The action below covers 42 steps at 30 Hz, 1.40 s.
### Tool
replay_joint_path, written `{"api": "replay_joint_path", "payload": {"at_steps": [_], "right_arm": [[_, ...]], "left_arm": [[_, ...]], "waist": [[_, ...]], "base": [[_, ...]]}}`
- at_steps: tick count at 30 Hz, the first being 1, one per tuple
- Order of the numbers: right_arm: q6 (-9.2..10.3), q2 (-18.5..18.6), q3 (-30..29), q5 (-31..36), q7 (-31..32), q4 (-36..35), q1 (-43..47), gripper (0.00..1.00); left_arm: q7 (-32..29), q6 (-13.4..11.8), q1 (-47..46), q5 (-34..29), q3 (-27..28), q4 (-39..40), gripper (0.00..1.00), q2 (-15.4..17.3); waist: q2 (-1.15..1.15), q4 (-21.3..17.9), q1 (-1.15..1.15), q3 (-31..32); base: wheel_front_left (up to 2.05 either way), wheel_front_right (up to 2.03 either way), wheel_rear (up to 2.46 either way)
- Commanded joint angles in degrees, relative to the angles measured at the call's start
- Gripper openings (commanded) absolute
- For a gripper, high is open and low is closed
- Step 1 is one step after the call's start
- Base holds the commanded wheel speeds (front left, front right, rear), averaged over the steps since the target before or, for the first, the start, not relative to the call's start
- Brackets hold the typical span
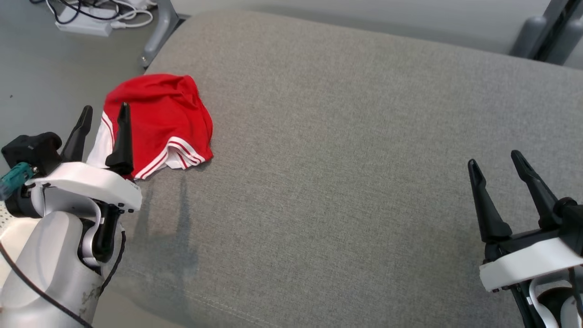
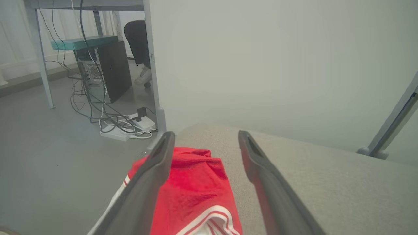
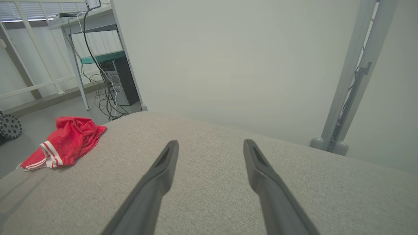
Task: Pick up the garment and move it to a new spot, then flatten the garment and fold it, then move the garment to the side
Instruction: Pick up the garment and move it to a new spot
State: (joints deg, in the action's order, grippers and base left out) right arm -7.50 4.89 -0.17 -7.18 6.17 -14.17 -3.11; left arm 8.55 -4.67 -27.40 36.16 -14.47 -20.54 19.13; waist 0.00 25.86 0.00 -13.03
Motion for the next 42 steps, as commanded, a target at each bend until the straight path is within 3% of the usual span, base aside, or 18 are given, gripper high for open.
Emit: {"api": "replay_joint_path", "payload": {"at_steps": [1,10,18,20,26,32,42], "right_arm": [[0.02,0.73,-0.22,0.15,0.61,-0.77,-1.15,1.00],[0.02,2.40,0.73,0.27,2.09,-1.91,-5.06,1.00],[0.02,2.80,1.48,-0.64,2.03,-1.33,-6.90,1.00],[0.02,2.74,1.52,-0.76,1.86,-1.05,-6.98,1.00],[0.02,2.03,0.82,-1.24,0.74,-0.06,-6.30,1.00],[0.02,0.97,0.33,-1.60,-0.83,1.58,-4.75,1.00],[0.02,-0.60,0.30,-2.16,-3.91,4.60,-1.27,1.00]], "left_arm": [[-0.59,1.42,-2.16,1.27,-0.14,-3.47,1.00,-0.49],[-2.72,8.98,-11.70,5.07,-1.20,-27.26,1.00,-3.25],[-1.80,11.52,-17.14,7.56,-1.20,-40.77,1.00,-4.60],[-1.11,11.76,-17.82,7.95,-1.46,-42.87,0.02,-4.28],[3.79,12.15,-18.72,7.36,-2.49,-45.59,0.00,-3.08],[6.63,11.87,-18.83,5.20,-1.69,-42.57,0.00,0.01],[6.69,4.91,-7.33,-2.97,5.30,-18.75,0.00,3.23]], "waist": [[0.00,-1.29,0.00,-5.01],[0.00,-3.94,0.00,-11.67],[0.00,-6.03,0.00,-13.38],[0.00,-6.57,0.00,-13.29],[0.00,-7.57,0.00,-11.55],[0.00,-7.96,0.00,-7.60],[0.00,-9.54,0.00,1.80]], "base": [[0.00,0.00,0.00],[0.00,0.00,0.00],[0.00,0.00,0.00],[0.00,0.00,0.00],[0.00,0.00,0.00],[0.00,0.00,0.00],[0.00,0.00,0.00]]}}
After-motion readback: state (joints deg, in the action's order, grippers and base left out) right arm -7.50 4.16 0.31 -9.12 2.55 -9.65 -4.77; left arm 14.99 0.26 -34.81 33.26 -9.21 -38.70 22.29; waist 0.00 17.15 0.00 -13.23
